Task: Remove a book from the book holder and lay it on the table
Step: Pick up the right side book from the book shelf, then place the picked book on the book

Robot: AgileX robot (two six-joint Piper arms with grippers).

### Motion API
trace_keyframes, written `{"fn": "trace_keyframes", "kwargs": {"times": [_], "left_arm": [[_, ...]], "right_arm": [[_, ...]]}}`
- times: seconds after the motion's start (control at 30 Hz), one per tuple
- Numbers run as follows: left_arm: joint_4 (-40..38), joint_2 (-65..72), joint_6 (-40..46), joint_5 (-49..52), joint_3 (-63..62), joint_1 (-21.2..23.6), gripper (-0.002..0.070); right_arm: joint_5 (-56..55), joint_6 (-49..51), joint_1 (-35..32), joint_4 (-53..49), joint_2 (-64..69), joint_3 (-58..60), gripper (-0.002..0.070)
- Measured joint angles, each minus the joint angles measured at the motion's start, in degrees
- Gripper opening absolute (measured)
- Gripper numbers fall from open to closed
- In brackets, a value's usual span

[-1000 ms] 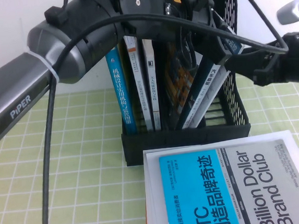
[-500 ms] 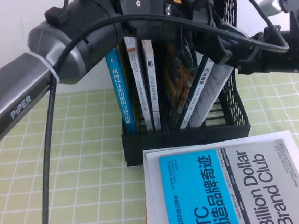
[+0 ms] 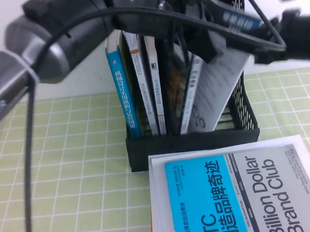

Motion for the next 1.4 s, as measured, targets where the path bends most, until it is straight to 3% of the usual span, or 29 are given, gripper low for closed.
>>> {"fn": "trace_keyframes", "kwargs": {"times": [0.33,0.53,0.67,0.83,1.03,1.3,1.4], "left_arm": [[5.38,-10.6,-6.6,3.92,0.15,1.58,-0.0003],[6.26,-19.3,-9.15,9.37,0.15,2.11,-0.0003],[7.95,-25.55,-12.59,14.62,0.15,2.21,-0.0003],[9.65,-32.79,-17.26,21.34,0.15,2.21,-0.0003],[10.09,-41.76,-22.41,27.82,4.65,2.21,-0.0003],[9.03,-56.07,-28.65,24.62,25.08,2.21,-0.0003],[9.03,-60.06,-32.09,21.98,31.98,2.21,-0.0003]], "right_arm": [[5.06,8.65,0.1,-0.43,-14.36,-7.31,0.0027],[11.33,20.75,0.1,-1.55,-19.39,-12.83,0.0027],[21.83,30.39,0.1,-8.68,-20.19,-17.32,0.0027],[31.59,38.58,0.1,-22.09,-20.19,-21.81,0.0027],[31.86,43.26,5.66,-42.32,-20.47,-24.17,0.0027],[31.07,55.98,29.63,-85.3,-20.6,-24.17,0.0027],[29.16,60.62,38.3,-96.2,-19.83,-24.17,0.0027]]}}
